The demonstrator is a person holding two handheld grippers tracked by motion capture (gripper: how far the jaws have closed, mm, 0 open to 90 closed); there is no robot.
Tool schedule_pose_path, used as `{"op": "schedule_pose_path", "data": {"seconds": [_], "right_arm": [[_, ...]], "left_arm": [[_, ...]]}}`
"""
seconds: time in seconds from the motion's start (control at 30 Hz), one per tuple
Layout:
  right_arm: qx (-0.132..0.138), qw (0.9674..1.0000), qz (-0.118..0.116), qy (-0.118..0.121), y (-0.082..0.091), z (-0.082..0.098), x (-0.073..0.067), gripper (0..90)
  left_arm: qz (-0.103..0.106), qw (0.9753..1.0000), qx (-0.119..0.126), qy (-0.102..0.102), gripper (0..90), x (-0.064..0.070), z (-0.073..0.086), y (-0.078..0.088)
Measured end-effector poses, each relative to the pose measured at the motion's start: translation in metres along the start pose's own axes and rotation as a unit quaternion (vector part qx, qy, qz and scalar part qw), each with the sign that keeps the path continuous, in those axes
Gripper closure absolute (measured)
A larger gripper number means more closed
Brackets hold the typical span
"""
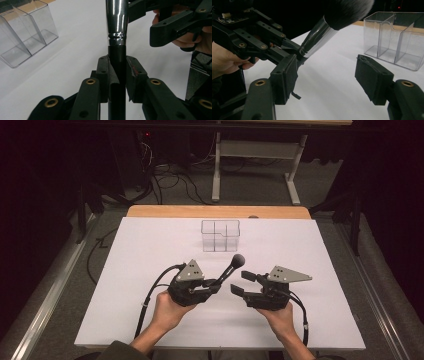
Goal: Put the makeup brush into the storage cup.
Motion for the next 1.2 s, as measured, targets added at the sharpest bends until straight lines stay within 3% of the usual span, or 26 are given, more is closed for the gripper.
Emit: {"op": "schedule_pose_path", "data": {"seconds": [0.87, 1.2], "right_arm": [[0.000, 0.9985, -0.035, -0.043, -0.011, -0.001, -0.004, 45.4], [0.000, 0.9978, -0.045, -0.048, -0.012, -0.001, -0.007, 47.0]], "left_arm": [[0.009, 0.9998, -0.005, -0.016, 74.1, 0.007, 0.002, -0.006], [0.014, 0.9997, -0.008, -0.020, 74.1, 0.010, 0.003, -0.008]]}}
Point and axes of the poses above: each handheld gripper's, and its own axes: y roughly backward along the jaws, z roughly out of its underside, x roughly to its right, the point moved 8 cm from there along -y, roughly forward along the jaws, and after that the axes turned 14 degrees about x, right-handed, at the moved point
